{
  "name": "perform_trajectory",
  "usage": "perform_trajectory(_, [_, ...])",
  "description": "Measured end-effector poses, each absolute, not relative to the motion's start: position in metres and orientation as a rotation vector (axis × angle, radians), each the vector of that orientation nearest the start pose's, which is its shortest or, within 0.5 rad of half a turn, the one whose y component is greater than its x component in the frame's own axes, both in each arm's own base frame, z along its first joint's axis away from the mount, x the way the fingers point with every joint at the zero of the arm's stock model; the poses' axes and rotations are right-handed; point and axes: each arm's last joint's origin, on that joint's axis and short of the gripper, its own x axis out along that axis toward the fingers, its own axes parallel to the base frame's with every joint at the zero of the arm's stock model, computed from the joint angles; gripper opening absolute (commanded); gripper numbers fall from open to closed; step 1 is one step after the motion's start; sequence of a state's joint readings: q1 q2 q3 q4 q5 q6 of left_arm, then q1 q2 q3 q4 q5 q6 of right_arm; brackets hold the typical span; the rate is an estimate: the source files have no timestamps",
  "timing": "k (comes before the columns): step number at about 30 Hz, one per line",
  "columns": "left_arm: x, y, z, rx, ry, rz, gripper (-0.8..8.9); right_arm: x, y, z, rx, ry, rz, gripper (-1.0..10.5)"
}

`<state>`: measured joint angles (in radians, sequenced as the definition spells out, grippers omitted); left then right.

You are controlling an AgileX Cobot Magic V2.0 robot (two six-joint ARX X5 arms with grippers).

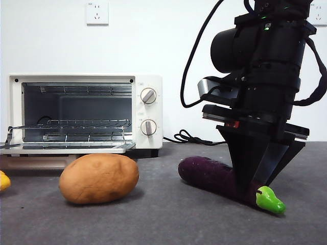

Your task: Take the eggplant from the table,put the eggplant in the oven

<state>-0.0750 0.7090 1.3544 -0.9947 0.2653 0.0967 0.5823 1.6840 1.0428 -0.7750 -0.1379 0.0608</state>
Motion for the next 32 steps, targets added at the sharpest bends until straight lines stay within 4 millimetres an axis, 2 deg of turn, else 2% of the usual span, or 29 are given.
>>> perform_trajectory(2, [0.068,-0.013,0.438,0.061,0.332,-0.353,-0.05,0.242,0.167,0.178,-0.272,1.418,0.559,-0.1])
perform_trajectory(5, [0.068,-0.013,0.438,0.061,0.333,-0.353,-0.05,0.232,0.168,0.198,-0.243,1.360,0.621,-0.1])
perform_trajectory(10, [0.068,-0.013,0.438,0.061,0.333,-0.353,-0.05,0.216,0.173,0.238,-0.134,1.247,0.784,-0.1])
perform_trajectory(13, [0.068,-0.013,0.438,0.061,0.333,-0.353,-0.05,0.214,0.182,0.252,-0.066,1.226,0.886,-0.1])
perform_trajectory(19, [0.068,-0.013,0.438,0.061,0.336,-0.353,-0.05,0.216,0.211,0.267,0.027,1.151,1.027,-0.1])
perform_trajectory(25, [0.068,-0.013,0.437,0.061,0.340,-0.354,-0.05,0.230,0.245,0.282,0.139,1.109,1.146,-0.1])
perform_trajectory(32, [0.068,-0.013,0.437,0.061,0.340,-0.354,-0.05,0.261,0.288,0.268,0.212,1.210,1.183,-0.1])
